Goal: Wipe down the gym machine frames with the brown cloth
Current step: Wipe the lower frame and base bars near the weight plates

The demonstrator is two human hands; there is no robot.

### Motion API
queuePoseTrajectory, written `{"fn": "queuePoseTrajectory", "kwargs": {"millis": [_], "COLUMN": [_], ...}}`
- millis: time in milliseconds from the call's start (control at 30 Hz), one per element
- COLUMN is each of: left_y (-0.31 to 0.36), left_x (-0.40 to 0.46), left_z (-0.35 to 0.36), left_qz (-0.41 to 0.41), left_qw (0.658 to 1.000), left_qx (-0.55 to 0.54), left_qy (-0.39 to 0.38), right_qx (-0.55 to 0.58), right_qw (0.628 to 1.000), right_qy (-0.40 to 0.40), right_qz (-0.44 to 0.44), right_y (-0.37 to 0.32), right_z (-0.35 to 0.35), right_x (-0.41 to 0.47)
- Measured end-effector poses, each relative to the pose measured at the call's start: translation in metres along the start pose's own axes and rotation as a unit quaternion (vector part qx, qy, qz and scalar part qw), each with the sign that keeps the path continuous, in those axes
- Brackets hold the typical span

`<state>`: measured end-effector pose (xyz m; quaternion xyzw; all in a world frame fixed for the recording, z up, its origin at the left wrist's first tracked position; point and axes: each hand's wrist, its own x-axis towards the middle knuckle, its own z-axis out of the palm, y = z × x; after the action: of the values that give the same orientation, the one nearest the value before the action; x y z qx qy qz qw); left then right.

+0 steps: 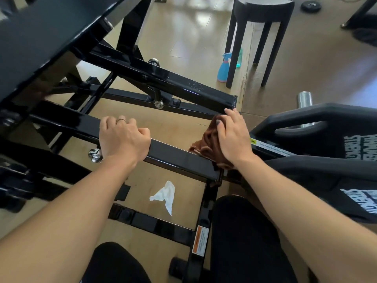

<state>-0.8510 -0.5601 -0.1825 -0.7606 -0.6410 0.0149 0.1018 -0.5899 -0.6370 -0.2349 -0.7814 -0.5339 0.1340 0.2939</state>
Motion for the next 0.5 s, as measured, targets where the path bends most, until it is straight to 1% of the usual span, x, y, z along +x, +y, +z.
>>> {"fn": "queuePoseTrajectory", "kwargs": {"millis": [167,233,300,333,433,500], "left_y": [0.001,0.002,0.003,0.004,0.005,0.006], "left_x": [0.0,0.0,0.0,0.0,-0.001,0.0], "left_z": [-0.001,-0.002,-0.003,-0.004,-0.005,-0.007], "left_qz": [-0.006,-0.007,-0.011,-0.014,-0.023,-0.027], "left_qw": [1.0,1.0,1.0,1.0,1.0,1.0], "left_qx": [0.006,0.011,0.012,0.012,0.012,0.013], "left_qy": [0.002,0.001,-0.001,-0.001,0.004,0.011], "right_qx": [0.062,0.026,-0.035,-0.045,-0.01,-0.009], "right_qw": [0.997,0.998,0.999,0.998,1.0,0.999], "right_qy": [0.04,0.045,0.038,0.032,-0.007,-0.039], "right_qz": [0.021,0.02,0.011,0.007,0.02,0.021], "right_y": [0.004,0.002,0.0,0.0,-0.003,-0.002], "right_z": [-0.001,0.0,0.001,0.001,0.0,-0.001], "right_x": [0.021,0.017,0.009,0.004,-0.013,-0.022]}}
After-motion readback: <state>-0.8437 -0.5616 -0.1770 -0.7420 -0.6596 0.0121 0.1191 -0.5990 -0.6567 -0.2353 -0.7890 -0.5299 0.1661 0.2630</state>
